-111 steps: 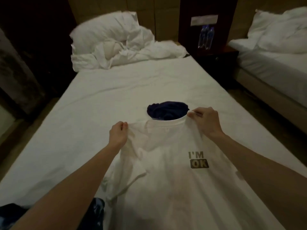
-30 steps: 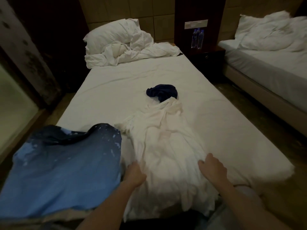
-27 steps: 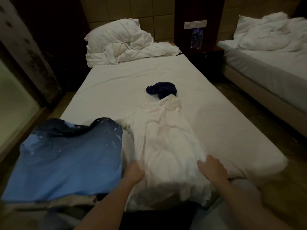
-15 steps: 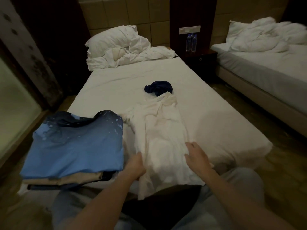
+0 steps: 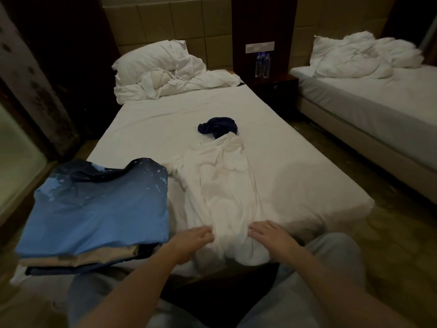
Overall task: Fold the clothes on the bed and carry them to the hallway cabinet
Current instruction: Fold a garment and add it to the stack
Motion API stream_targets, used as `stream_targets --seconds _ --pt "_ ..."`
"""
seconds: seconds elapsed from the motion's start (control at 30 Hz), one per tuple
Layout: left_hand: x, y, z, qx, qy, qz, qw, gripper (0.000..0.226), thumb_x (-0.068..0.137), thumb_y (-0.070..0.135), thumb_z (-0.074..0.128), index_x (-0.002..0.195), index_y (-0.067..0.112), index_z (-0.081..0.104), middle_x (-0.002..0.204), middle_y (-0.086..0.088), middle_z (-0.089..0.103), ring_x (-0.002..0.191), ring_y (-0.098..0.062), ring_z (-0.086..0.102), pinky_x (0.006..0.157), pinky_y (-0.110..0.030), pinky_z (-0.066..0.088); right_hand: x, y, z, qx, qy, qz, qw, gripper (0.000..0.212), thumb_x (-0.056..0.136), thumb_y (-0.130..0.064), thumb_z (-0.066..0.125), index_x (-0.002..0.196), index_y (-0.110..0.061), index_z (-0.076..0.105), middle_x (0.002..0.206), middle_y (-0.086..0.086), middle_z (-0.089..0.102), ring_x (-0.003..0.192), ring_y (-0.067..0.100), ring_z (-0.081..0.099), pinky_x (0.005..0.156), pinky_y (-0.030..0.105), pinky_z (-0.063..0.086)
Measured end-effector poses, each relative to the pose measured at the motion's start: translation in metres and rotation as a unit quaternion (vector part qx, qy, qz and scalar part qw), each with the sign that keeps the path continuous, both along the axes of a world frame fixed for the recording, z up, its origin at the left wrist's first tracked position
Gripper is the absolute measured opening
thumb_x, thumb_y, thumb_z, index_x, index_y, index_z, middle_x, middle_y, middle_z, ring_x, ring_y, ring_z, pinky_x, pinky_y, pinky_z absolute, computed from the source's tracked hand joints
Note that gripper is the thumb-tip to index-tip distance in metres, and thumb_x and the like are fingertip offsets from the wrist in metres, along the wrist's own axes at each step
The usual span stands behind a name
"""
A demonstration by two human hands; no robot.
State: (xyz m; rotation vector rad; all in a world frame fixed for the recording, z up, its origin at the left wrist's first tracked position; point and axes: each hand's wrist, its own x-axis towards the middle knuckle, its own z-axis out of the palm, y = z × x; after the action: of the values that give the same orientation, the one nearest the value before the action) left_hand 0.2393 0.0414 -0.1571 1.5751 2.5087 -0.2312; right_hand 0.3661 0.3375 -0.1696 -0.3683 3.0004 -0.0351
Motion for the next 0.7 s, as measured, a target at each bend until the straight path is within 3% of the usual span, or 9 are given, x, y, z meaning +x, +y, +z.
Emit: stream_targets --seconds 0.07,0.13,0.23,0.27,0.33,0.47,0.53,0.6,0.7 --pt "-0.001 -0.001 -0.006 0.016 0.033 -0.014 0.999 0.078 0.073 -0.004 0.066 0.137 0.028 0.034 0.159 -0.001 0.024 0.138 -0.022 0.039 0.096 -0.035 0.046 -0.003 0.004 -0.004 0.044 -0.022 0.016 0.999 0.094 0.021 -0.029 0.09 0.112 -0.028 0.066 0.125 -0.003 0.063 0.111 0.018 0.063 0.089 0.035 0.053" --pt "0.0 0.002 -0.012 0.052 0.059 -0.028 0.997 0.08 0.058 0.005 0.077 0.127 0.028 0.045 0.145 -0.009 0.049 0.116 -0.023 0.062 0.076 -0.029 0.054 -0.007 0.001 -0.003 0.08 -0.016 0.048 0.996 0.078 0.038 -0.027 0.087 0.112 -0.027 0.063 0.126 0.001 0.063 0.107 0.021 0.065 0.084 0.033 0.054" --pt "0.005 0.007 -0.019 0.053 0.087 -0.046 0.994 0.061 0.047 0.025 0.072 0.106 0.033 0.056 0.111 -0.008 0.071 0.08 -0.018 0.073 0.057 -0.021 0.054 -0.013 -0.01 -0.009 0.1 0.043 0.035 0.993 0.037 0.072 -0.022 0.055 0.109 -0.027 0.056 0.122 0.001 0.062 0.098 0.024 0.065 0.072 0.033 0.052" --pt "0.007 0.01 -0.023 0.054 0.089 -0.039 0.994 0.058 0.048 0.029 0.075 0.104 0.034 0.059 0.109 -0.007 0.072 0.078 -0.018 0.073 0.058 -0.022 0.054 -0.015 -0.012 -0.014 0.1 0.054 0.028 0.993 0.035 0.075 -0.021 0.049 0.108 -0.027 0.056 0.121 0.0 0.06 0.097 0.024 0.063 0.07 0.034 0.05" --pt "0.009 0.011 -0.027 0.049 0.079 -0.005 0.996 0.051 0.052 0.033 0.078 0.101 0.036 0.065 0.11 -0.007 0.072 0.077 -0.019 0.073 0.06 -0.023 0.056 -0.018 -0.018 -0.018 0.111 0.072 0.013 0.991 0.033 0.074 -0.021 0.059 0.106 -0.027 0.057 0.119 -0.001 0.059 0.095 0.024 0.061 0.068 0.035 0.047" --pt "0.008 0.007 -0.031 0.157 -0.027 0.098 0.982 0.039 0.077 0.018 0.054 0.115 0.027 0.059 0.115 -0.006 0.069 0.089 -0.027 0.071 0.072 -0.032 0.059 -0.022 -0.018 -0.017 0.07 0.062 -0.034 0.995 0.037 0.062 -0.019 0.074 0.098 -0.028 0.066 0.109 -0.004 0.064 0.091 0.02 0.064 0.071 0.033 0.047" --pt "0.012 0.008 -0.023 0.232 -0.097 0.213 0.944 0.033 0.094 0.016 0.047 0.125 0.022 0.057 0.12 -0.008 0.067 0.103 -0.03 0.066 0.086 -0.039 0.054 -0.026 -0.018 -0.01 0.036 0.05 -0.072 0.996 0.025 0.076 -0.027 0.053 0.097 -0.027 0.067 0.107 -0.004 0.066 0.095 0.021 0.065 0.077 0.035 0.042" --pt "0.01 0.011 -0.015 0.277 -0.145 0.311 0.898 0.019 0.102 0.022 0.042 0.113 0.016 0.056 0.111 -0.015 0.068 0.101 -0.034 0.064 0.087 -0.042 0.051 -0.036 -0.02 0.001 -0.03 0.032 -0.119 0.992 0.038 0.088 -0.028 0.032 0.108 -0.021 0.063 0.115 -0.001 0.063 0.11 0.023 0.059 0.089 0.038 0.038" --pt "0.006 0.015 0.002 0.325 -0.223 0.38 0.837 0.03 0.104 0.038 0.041 0.087 0.018 0.054 0.095 -0.011 0.067 0.091 -0.03 0.062 0.085 -0.041 0.05 -0.047 -0.017 0.016 -0.152 -0.031 -0.224 0.962 0.029 0.099 -0.024 0.04 0.116 -0.016 0.062 0.126 0.005 0.061 0.118 0.026 0.055 0.096 0.036 0.038"
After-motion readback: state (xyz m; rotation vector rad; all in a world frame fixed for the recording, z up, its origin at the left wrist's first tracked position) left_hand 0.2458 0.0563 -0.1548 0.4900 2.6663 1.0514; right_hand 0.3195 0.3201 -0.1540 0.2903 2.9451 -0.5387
